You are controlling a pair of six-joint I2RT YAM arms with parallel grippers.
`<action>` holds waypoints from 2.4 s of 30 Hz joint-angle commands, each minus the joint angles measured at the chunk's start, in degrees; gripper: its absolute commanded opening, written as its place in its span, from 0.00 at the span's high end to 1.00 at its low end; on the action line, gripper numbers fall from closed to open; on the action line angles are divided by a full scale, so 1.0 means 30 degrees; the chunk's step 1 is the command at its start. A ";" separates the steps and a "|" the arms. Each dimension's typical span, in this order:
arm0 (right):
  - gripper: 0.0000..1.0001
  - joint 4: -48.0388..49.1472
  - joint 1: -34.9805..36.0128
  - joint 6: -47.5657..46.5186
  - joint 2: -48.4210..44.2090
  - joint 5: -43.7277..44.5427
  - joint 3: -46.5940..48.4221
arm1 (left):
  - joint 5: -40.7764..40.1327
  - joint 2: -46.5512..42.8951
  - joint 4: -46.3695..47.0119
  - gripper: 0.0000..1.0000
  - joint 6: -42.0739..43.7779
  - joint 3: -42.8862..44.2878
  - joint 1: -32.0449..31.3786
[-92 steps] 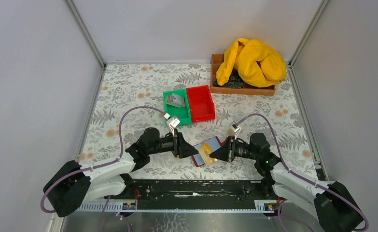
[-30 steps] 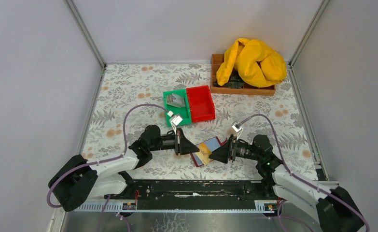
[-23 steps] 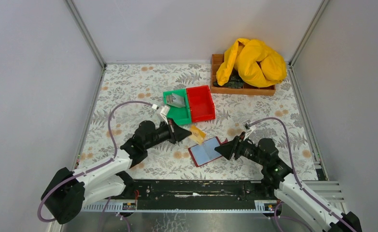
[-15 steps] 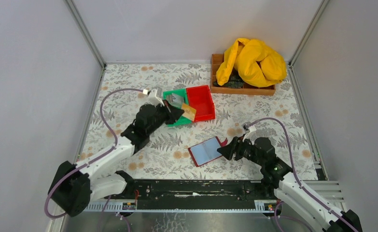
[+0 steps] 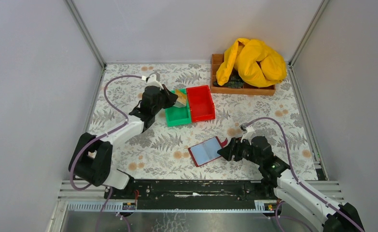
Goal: Take the credit cards out of the card holder
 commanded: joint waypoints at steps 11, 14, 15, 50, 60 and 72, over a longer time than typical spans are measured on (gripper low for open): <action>0.38 0.1291 -0.0037 -0.0440 0.0505 0.0534 0.0247 | -0.3232 0.2641 0.2260 1.00 -0.0072 0.0525 0.0200; 0.38 0.1267 -0.0017 -0.0486 0.0642 0.0758 0.0235 | -0.3255 0.3424 0.2762 1.00 -0.0349 0.0706 0.0318; 0.38 0.1317 -0.0034 -0.0478 0.0738 0.0845 0.0203 | -0.3232 0.3652 0.2991 1.00 -0.0464 0.0743 0.0333; 0.38 0.1373 -0.0019 -0.0615 0.1674 0.1136 0.0345 | -0.3391 0.8405 0.6101 0.87 -0.2196 0.1891 0.0072; 0.38 0.1387 -0.0024 -0.0644 0.1638 0.1180 0.0315 | -0.4370 0.6907 0.5478 0.69 -0.1676 0.1398 0.0072; 0.38 0.1195 -0.0031 -0.0645 0.1469 0.1386 0.0331 | -0.5694 0.4229 0.4943 0.57 -0.0619 0.0090 0.0105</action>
